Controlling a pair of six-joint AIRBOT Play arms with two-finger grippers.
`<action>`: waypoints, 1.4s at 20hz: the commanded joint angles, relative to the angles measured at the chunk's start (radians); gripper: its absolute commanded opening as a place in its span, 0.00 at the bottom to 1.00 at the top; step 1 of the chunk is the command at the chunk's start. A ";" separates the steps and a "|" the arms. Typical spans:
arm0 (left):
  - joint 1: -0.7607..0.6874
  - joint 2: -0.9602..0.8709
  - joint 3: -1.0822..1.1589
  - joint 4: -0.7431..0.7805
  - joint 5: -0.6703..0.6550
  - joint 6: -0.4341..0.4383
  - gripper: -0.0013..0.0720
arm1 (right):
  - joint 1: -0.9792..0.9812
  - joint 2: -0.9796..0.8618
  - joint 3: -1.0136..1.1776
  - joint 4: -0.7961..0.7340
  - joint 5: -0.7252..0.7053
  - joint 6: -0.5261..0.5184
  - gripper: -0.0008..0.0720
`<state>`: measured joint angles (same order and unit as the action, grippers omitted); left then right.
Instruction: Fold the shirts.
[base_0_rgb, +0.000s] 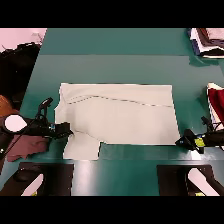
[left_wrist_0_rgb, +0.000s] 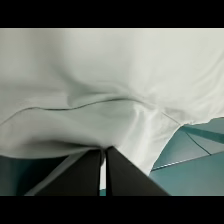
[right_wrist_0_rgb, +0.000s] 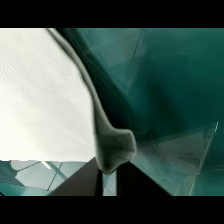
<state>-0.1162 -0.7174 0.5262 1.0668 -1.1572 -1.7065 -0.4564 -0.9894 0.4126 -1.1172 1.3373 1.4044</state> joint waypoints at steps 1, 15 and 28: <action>0.000 0.018 0.001 0.004 -0.017 0.009 0.05 | 0.000 0.051 -0.006 0.000 -0.033 -0.011 0.04; 0.000 0.233 0.194 0.077 -0.271 -0.073 0.05 | 0.072 0.325 0.375 -0.149 0.192 0.028 0.04; 0.000 -0.490 0.441 0.116 0.334 0.129 0.05 | 0.432 -0.443 0.863 -0.051 -0.053 0.090 0.04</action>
<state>-0.1169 -1.0821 0.9043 1.1786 -0.9497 -1.6012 -0.0536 -1.2850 1.1694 -1.2118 1.3193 1.4891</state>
